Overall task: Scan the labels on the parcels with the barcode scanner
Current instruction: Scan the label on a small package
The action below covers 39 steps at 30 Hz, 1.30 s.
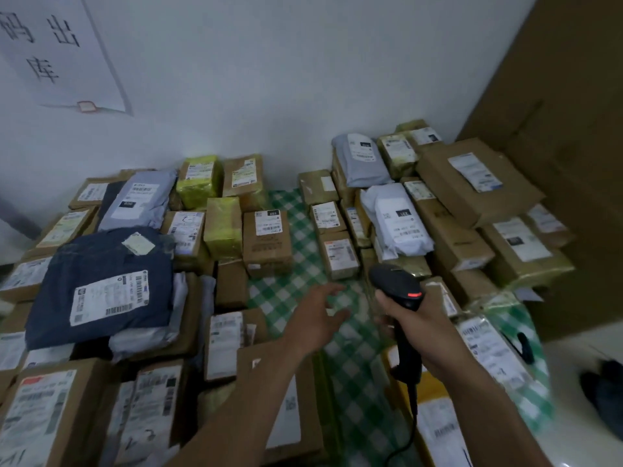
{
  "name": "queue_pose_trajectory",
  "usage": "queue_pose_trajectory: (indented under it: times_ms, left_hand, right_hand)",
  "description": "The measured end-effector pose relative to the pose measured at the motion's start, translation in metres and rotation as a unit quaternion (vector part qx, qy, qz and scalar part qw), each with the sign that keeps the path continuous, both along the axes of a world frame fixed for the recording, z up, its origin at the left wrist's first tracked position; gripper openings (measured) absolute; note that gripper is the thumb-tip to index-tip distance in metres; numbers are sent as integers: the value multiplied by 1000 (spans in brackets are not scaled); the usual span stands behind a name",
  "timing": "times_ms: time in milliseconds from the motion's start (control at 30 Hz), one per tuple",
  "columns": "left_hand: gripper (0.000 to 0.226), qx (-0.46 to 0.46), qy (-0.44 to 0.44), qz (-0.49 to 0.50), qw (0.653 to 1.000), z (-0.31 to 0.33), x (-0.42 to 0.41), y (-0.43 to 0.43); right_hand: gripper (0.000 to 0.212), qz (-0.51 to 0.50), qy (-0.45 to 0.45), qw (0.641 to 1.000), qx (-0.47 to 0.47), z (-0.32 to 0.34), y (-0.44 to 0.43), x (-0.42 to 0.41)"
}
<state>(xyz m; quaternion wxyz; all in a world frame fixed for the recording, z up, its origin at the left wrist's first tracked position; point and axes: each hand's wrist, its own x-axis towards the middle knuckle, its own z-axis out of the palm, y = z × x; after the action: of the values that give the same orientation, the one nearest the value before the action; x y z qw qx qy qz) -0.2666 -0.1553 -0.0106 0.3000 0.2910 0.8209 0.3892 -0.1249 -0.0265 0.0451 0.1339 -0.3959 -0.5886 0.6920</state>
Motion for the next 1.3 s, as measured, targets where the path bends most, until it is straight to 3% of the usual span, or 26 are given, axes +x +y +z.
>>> queue_pose_trajectory:
  times_ms: [133, 267, 400, 467, 600, 700, 867, 1033, 1200, 1300]
  left_hand:
    - [53, -20, -22, -56, 998, 3, 25, 29]
    - [42, 5, -5, -115, 993, 3, 41, 65]
    - [91, -87, 37, -155, 983, -14, 42, 90]
    - [99, -110, 50, -173, 978, -22, 40, 94]
    - [80, -73, 49, -153, 984, -34, 37, 90]
    - [80, -53, -26, -105, 993, -37, 38, 82]
    - [71, 74, -144, 38, 986, -4, 42, 48]
    - [89, 81, -60, 62, 993, 14, 37, 1]
    - [101, 132, -56, 107, 984, 31, 32, -37]
    - [90, 171, -52, 123, 976, 34, 30, -56]
  right_hand:
    - [31, -67, 21, 997, -8, -11, 2, 34]
    - [35, -132, 38, 990, -35, -22, 5, 56]
    - [23, -160, 32, 986, -44, -26, 11, 70]
    - [17, -161, 32, 985, -47, -27, 14, 76]
    - [16, -158, 39, 985, -56, -28, 17, 80]
    - [21, -165, 41, 984, -53, -30, 17, 79]
    - [43, -156, 50, 986, -33, -34, 14, 70]
    - [56, -112, 58, 990, 64, -15, 2, 50]
    - [54, -56, 87, 993, 48, -7, -17, 25]
    - [57, -22, 89, 995, 38, -8, -28, 13]
